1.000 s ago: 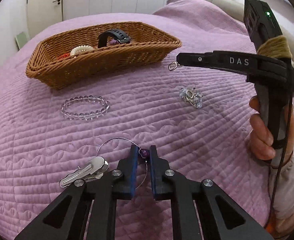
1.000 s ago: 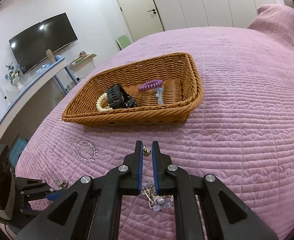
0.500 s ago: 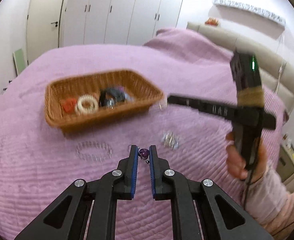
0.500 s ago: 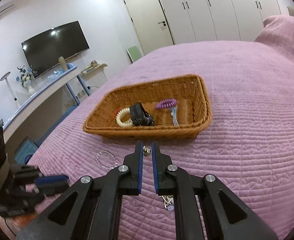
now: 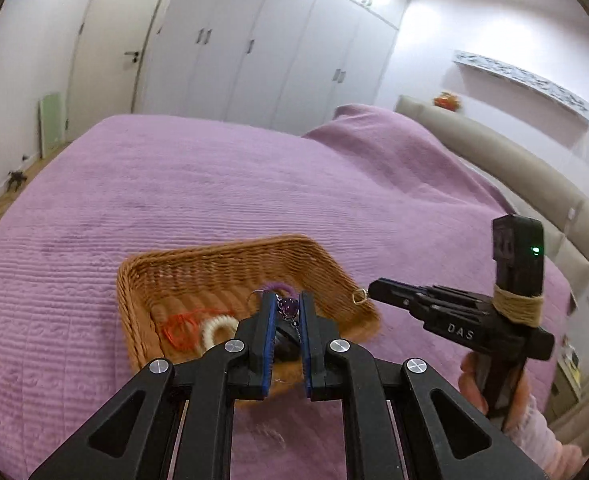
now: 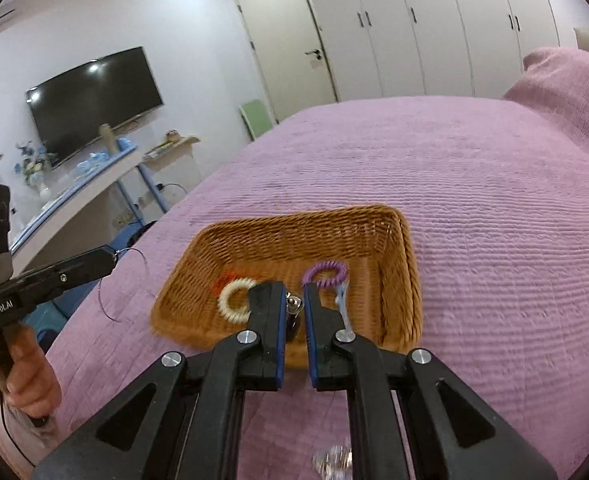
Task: Organize jewelry
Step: 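Carry the earring and charm into the basket and open both tools, then lift both tools out of the basket back over the bed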
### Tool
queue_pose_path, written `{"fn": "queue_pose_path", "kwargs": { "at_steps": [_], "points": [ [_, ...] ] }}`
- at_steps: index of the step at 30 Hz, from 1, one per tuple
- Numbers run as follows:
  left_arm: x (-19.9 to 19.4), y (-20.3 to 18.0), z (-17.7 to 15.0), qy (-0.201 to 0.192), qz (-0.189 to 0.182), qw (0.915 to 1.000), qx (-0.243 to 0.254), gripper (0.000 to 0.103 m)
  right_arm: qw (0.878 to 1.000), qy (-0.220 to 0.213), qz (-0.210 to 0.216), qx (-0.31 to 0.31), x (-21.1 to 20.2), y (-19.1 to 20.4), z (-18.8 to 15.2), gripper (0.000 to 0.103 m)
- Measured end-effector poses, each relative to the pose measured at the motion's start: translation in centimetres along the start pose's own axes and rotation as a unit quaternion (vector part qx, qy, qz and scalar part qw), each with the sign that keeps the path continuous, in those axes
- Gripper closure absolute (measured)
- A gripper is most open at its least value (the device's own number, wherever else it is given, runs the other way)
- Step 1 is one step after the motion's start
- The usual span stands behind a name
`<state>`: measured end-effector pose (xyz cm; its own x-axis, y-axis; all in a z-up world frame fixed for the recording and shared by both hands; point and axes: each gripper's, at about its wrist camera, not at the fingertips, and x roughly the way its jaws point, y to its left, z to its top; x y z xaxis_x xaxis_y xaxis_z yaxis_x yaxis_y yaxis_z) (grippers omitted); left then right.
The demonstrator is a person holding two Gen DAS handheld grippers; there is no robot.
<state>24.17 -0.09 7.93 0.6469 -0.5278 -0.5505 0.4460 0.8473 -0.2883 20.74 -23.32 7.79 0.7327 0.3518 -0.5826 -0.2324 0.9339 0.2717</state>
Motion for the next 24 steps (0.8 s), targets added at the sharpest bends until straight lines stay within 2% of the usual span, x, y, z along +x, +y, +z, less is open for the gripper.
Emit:
{"fn": "queue_pose_path", "kwargs": {
  "at_steps": [5,9,11,18,20,22,24],
  "points": [
    [5.3,2.9,-0.1,0.035,0.019,0.9987,-0.032,0.092,0.998,0.044,-0.040,0.011,5.5,-1.0,1.3,0.091],
    [8.1,4.1,-1.2,0.060,0.029,0.9970,-0.039,0.092,0.995,0.075,-0.068,0.017,8.4,-1.8,0.8,0.091],
    [8.6,4.1,-1.7,0.068,0.035,0.9964,-0.035,0.092,0.993,0.084,-0.080,0.014,9.2,-1.9,0.5,0.091],
    [8.9,4.0,-2.1,0.079,0.038,0.9956,-0.032,0.090,0.991,0.109,-0.068,0.025,10.6,-2.1,0.1,0.090],
    [8.6,3.3,-2.2,0.086,0.044,0.9951,-0.020,0.077,0.991,0.115,-0.060,0.036,10.6,-2.4,0.1,0.086],
    [7.5,2.4,-2.2,0.077,0.038,0.9963,-0.006,0.051,0.992,0.108,-0.053,0.041,9.8,-2.5,0.0,0.075],
    [5.8,1.5,-2.4,0.060,0.030,0.9977,0.005,0.049,0.993,0.097,-0.057,0.037,8.5,-2.3,0.0,0.066]
  ]
}}
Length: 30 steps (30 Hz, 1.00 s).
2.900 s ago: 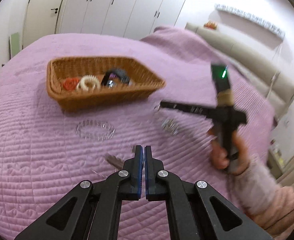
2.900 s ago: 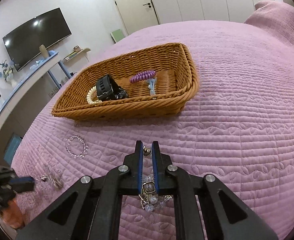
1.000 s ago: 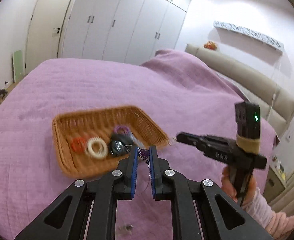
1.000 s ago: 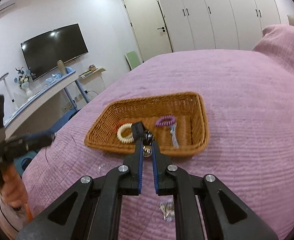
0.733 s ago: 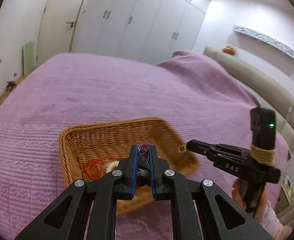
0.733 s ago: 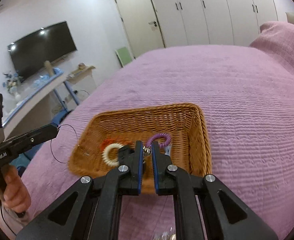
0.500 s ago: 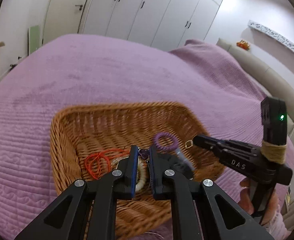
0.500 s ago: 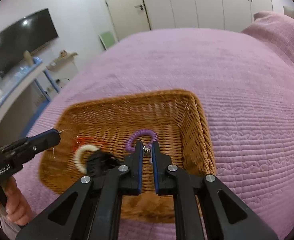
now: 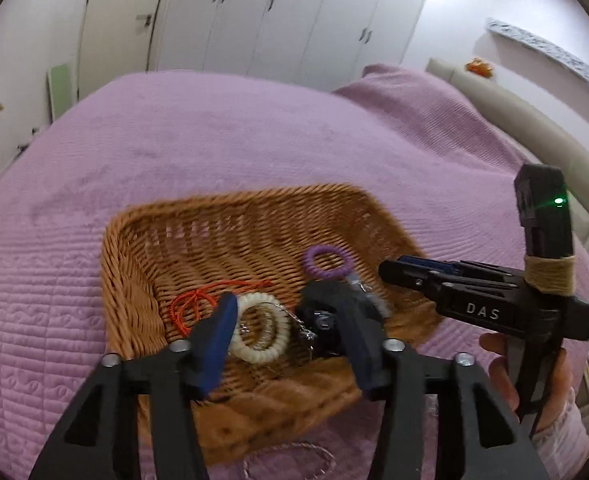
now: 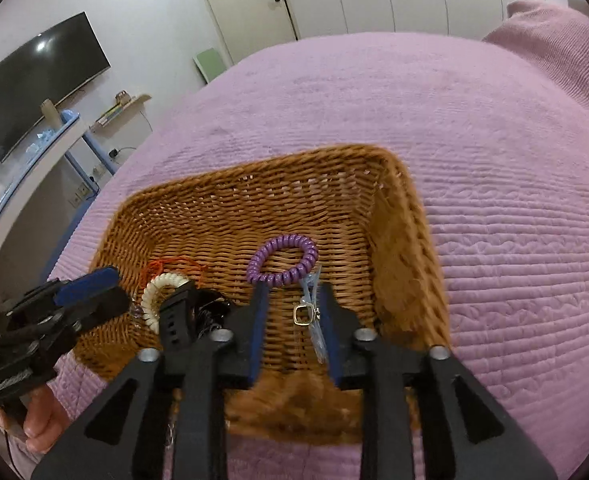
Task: Organize jewelry
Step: 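Lift both tools out of the basket back over the bed, then grasp the silver hair clip with the left tool while the right tool reaches the silver cluster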
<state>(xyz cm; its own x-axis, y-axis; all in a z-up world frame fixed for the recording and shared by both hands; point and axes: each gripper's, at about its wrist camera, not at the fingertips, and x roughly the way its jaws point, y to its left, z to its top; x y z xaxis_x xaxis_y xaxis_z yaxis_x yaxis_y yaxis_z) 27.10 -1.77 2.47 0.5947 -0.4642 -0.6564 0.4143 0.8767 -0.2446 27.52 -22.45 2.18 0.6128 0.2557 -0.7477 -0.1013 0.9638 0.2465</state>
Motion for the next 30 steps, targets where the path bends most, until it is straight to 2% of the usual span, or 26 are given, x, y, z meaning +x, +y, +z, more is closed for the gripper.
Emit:
{"fn": "queue_pose_path", "kwargs": {
  "at_steps": [4,7,10,14,18,21,23,26,30],
  "points": [
    [-4.6,-1.5,-1.2,-0.015,-0.021,0.9995,0.017,0.048,1.000,-0.021,0.004,-0.006,-3.9,0.5,-1.4,0.064],
    [-8.4,-2.0,-3.3,-0.029,-0.029,0.9988,0.026,0.047,0.999,-0.044,0.003,-0.017,-7.4,1.0,-3.5,0.053],
    [-11.4,-2.3,-5.8,-0.036,-0.042,0.9982,0.025,0.046,0.998,-0.063,-0.002,-0.029,-10.4,1.3,-6.3,0.053],
    [-13.2,-2.5,-9.1,-0.028,-0.047,0.9978,0.037,0.046,0.997,-0.070,-0.005,-0.036,-12.6,1.8,-9.9,0.053],
    [-12.6,-2.6,-12.4,0.001,-0.055,0.9972,0.051,0.046,0.997,-0.079,-0.006,-0.023,-13.5,1.2,-12.0,0.053],
    [-11.0,-3.1,-13.7,0.020,-0.026,0.9970,0.071,0.046,0.997,-0.081,-0.010,-0.002,-13.6,0.0,-12.6,0.053],
    [-9.8,-3.3,-14.0,0.035,-0.012,0.9964,0.076,0.047,0.998,-0.066,-0.010,0.018,-12.8,-1.2,-12.7,0.053],
    [-8.3,-3.2,-14.7,0.069,-0.028,0.9942,0.077,0.047,0.998,-0.042,-0.005,0.045,-11.3,-2.9,-12.7,0.053],
    [-7.1,-3.5,-15.6,0.094,-0.032,0.9914,0.086,0.047,0.997,-0.010,0.002,0.075,-9.3,-4.6,-13.0,0.053]
  ]
}}
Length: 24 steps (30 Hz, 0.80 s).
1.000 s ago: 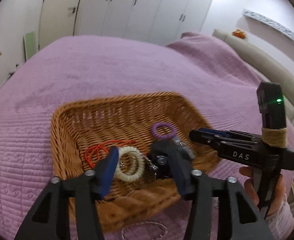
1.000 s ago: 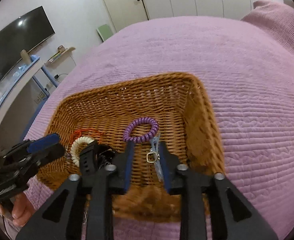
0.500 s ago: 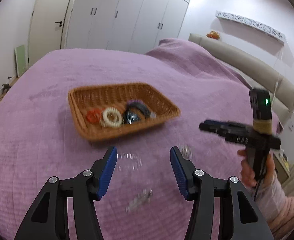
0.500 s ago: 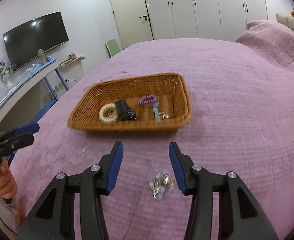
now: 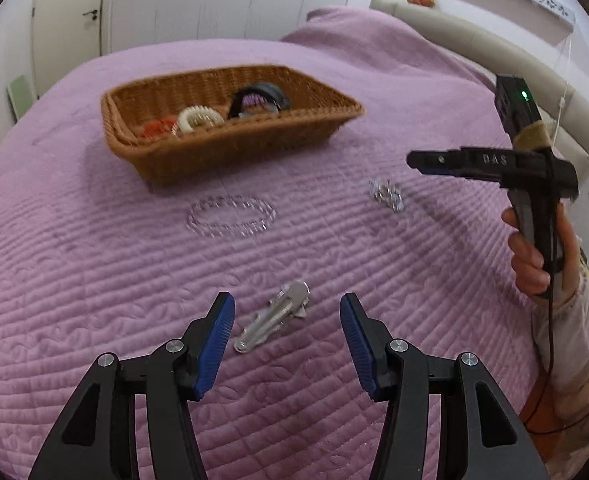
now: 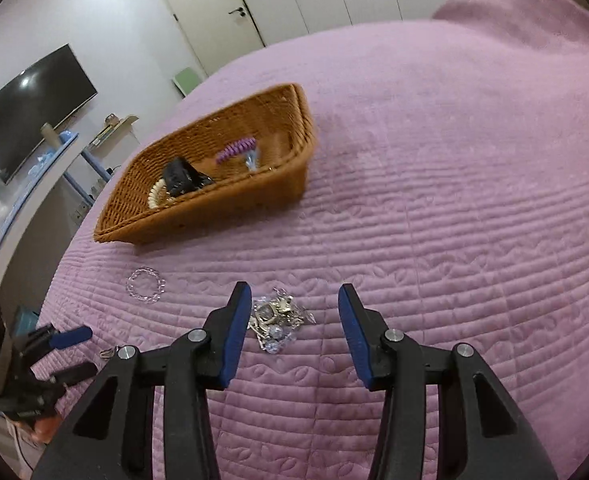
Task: Organize jewelry
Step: 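Grasp the silver hair clip with the left tool while the right tool reaches the silver cluster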
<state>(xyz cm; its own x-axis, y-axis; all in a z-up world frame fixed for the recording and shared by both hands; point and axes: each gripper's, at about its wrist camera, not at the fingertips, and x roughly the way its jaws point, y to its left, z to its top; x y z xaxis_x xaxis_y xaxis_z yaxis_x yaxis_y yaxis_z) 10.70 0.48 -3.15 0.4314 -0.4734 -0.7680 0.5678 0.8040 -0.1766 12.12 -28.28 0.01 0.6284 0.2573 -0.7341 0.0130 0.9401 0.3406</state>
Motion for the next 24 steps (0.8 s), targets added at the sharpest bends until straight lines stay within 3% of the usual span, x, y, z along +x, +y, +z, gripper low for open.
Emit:
{"fn": "queue_pose_path", "kwargs": {
  "at_steps": [2,4,10,15,21,23,24],
  "points": [
    [0.6,-0.2,0.0,0.008,-0.002,1.0000,0.001,0.048,1.000,0.006,-0.001,-0.002,0.7,-0.2,-0.1,0.056],
    [1.3,-0.4,-0.1,0.016,0.002,0.9999,0.005,0.057,1.000,0.009,-0.003,-0.011,1.2,0.1,-0.3,0.059],
    [1.5,-0.5,-0.1,0.015,0.009,0.9998,0.012,0.057,0.997,0.021,-0.003,-0.078,1.6,3.2,-1.3,0.062],
    [1.7,-0.4,-0.1,0.017,0.012,0.9997,0.012,0.057,0.989,0.030,-0.033,-0.143,3.2,6.5,-2.7,0.069],
    [2.1,-0.4,0.0,0.018,0.014,0.9997,0.013,0.057,0.983,0.035,-0.083,-0.163,5.4,7.3,-3.3,0.077],
    [2.2,-0.5,0.0,0.017,0.017,0.9996,0.016,0.057,0.983,0.035,-0.086,-0.160,5.4,7.1,-3.2,0.092],
    [2.3,-0.5,0.0,0.017,0.018,0.9995,0.018,0.057,0.983,0.035,-0.085,-0.157,5.3,7.0,-3.1,0.092]
  ]
}}
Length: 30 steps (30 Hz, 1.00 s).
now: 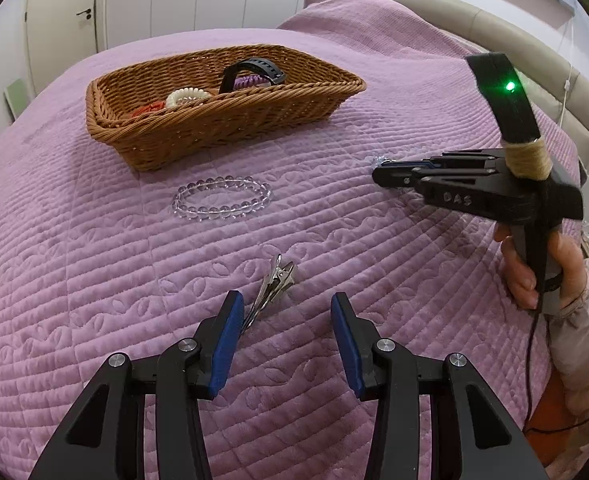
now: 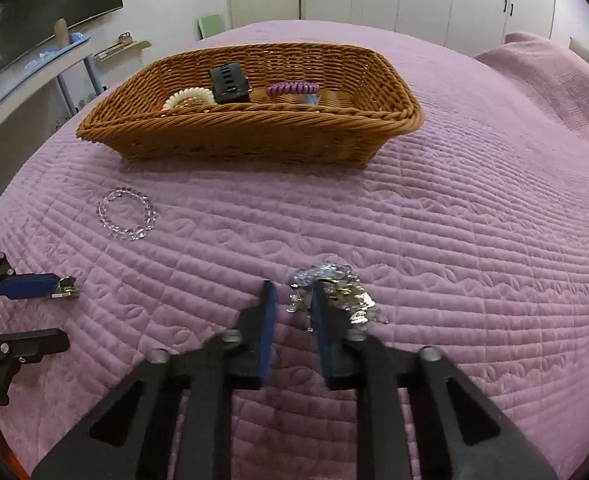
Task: Organize jewelry
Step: 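Grasp the silver hair clip with the left tool while the right tool reaches the silver cluster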
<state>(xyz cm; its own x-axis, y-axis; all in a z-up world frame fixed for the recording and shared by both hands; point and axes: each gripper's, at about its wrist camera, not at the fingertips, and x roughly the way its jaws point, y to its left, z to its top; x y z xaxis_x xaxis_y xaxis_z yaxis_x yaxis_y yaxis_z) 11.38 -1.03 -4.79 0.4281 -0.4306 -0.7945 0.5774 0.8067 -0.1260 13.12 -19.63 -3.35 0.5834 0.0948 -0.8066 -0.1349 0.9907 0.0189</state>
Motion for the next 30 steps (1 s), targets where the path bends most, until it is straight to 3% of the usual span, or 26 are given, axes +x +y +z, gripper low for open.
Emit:
{"fn": "queue_pose_path", "kwargs": {
  "at_steps": [3,7,12,15,19,23,27,28,30],
  "points": [
    [0.0,0.0,0.0,-0.001,0.004,1.0000,0.002,0.062,0.999,-0.003,0.047,0.005,-0.5,-0.7,0.2,0.099],
    [-0.1,0.4,0.0,-0.002,-0.008,0.9999,-0.007,0.062,0.993,-0.025,0.117,0.005,-3.7,-0.7,0.4,0.099],
    [0.0,0.4,0.0,-0.001,-0.011,0.9999,-0.007,0.062,0.975,-0.080,0.209,0.013,-9.4,-1.5,0.9,0.099],
    [0.0,0.4,0.0,-0.001,-0.011,0.9999,-0.008,0.062,0.977,-0.075,0.199,0.008,-9.8,-1.6,0.7,0.099],
    [0.2,0.4,0.1,-0.001,-0.012,0.9999,-0.008,0.062,0.991,-0.016,0.129,0.025,-6.6,-3.2,0.1,0.099],
    [0.2,0.4,0.0,0.000,-0.014,0.9999,-0.011,0.062,0.994,0.025,0.094,0.055,-4.1,-5.8,-0.9,0.099],
    [0.2,0.4,0.0,0.001,-0.015,0.9998,-0.012,0.062,0.993,0.029,0.086,0.070,-3.9,-7.6,-1.7,0.091],
    [0.2,0.4,0.0,0.001,-0.016,0.9998,-0.012,0.062,0.993,0.023,0.097,0.067,-4.1,-7.6,-1.8,0.085],
    [0.1,0.4,0.0,0.002,-0.016,0.9998,-0.012,0.062,0.993,0.008,0.108,0.052,-5.0,-7.0,-2.1,0.058]
  ]
}}
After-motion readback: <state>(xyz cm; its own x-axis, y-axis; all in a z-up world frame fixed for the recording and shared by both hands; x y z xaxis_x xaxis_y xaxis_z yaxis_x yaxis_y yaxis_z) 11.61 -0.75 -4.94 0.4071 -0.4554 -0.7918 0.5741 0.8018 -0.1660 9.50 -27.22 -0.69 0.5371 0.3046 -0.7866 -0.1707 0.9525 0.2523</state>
